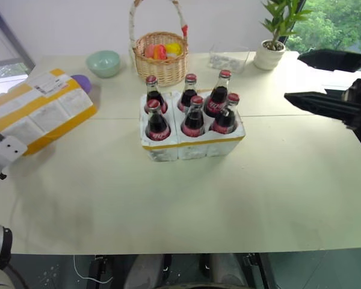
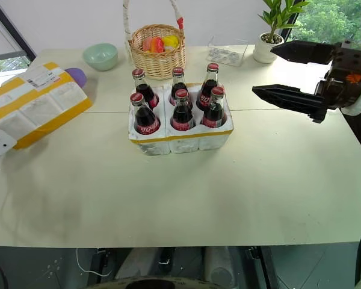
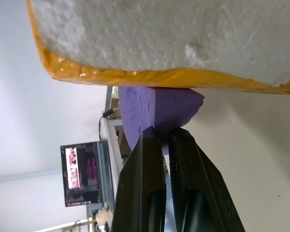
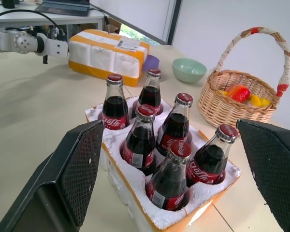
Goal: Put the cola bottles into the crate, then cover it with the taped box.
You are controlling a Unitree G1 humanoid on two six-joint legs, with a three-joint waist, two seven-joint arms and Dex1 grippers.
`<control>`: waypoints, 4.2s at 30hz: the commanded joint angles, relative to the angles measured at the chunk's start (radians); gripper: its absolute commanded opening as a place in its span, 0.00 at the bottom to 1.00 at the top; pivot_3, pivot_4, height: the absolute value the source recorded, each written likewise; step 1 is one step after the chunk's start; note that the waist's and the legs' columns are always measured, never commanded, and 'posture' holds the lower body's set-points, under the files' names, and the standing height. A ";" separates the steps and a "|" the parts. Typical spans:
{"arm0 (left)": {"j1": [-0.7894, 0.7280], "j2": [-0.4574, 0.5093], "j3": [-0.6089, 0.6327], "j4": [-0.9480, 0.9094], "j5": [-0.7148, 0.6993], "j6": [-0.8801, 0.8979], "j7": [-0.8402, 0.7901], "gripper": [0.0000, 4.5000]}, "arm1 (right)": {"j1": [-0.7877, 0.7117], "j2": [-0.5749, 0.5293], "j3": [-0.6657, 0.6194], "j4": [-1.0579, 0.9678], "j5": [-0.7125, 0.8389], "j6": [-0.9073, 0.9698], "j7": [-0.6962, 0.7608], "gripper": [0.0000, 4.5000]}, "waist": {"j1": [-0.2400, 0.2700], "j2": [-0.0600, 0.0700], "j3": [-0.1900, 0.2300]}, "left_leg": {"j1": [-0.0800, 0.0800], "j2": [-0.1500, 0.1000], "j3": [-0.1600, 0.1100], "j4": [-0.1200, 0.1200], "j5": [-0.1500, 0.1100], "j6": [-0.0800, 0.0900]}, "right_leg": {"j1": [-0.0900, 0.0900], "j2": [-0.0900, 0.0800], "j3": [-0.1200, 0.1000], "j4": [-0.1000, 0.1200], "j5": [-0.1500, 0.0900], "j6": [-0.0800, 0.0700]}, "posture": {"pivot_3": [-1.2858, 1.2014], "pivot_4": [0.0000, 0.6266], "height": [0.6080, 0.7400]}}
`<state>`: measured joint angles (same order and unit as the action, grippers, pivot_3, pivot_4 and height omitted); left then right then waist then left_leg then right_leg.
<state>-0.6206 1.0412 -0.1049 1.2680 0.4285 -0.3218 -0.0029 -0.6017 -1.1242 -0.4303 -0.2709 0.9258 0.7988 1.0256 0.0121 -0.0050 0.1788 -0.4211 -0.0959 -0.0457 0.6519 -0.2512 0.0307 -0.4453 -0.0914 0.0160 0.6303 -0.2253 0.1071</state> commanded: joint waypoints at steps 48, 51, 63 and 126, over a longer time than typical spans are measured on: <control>0.785 -0.187 0.374 -1.187 0.086 0.419 -0.070 0.71 | 0.060 -0.018 0.011 -0.051 0.004 -0.008 0.086 1.00 | 0.002 -0.002 -0.002 | 0.007 0.003 0.013 -0.001 -0.004 0.004 | 0.003 -0.005 0.000 -0.002 0.000 -0.001 | 0.52 0.24 0.98; 0.742 -0.172 0.354 -1.132 0.090 0.391 -0.055 0.71 | 0.061 -0.017 0.007 -0.053 0.009 -0.006 0.075 1.00 | 0.000 -0.002 -0.002 | 0.007 0.003 0.014 -0.001 -0.004 0.005 | 0.003 -0.005 0.000 -0.002 0.000 0.000 | 0.52 0.24 0.98; 0.599 -0.165 0.275 -0.970 0.079 0.331 -0.048 0.59 | 0.079 -0.019 -0.018 -0.059 0.007 -0.014 0.045 1.00 | 0.003 -0.003 -0.003 | 0.007 0.003 0.014 -0.001 -0.004 0.005 | 0.002 -0.005 0.000 -0.001 0.000 0.000 | 0.52 0.24 0.98; -0.141 -0.141 -0.050 -1.625 0.183 0.535 -0.791 0.52 | 0.218 0.029 -0.079 -0.079 -0.019 -0.050 -0.040 1.00 | 0.002 -0.005 -0.003 | 0.004 0.003 0.017 0.012 -0.006 0.011 | 0.005 -0.004 -0.001 0.000 0.002 0.004 | 0.52 0.24 0.98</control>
<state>-0.7457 0.8845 -0.1989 -0.3448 0.5993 0.2117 -0.7974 -0.3709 -1.0963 -0.4767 -0.3390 0.8902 0.7583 0.9882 0.0137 -0.0101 0.1757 -0.4169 -0.0931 -0.0291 0.6640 -0.2576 0.0419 -0.4401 -0.0952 0.0147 0.6304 -0.2229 0.1113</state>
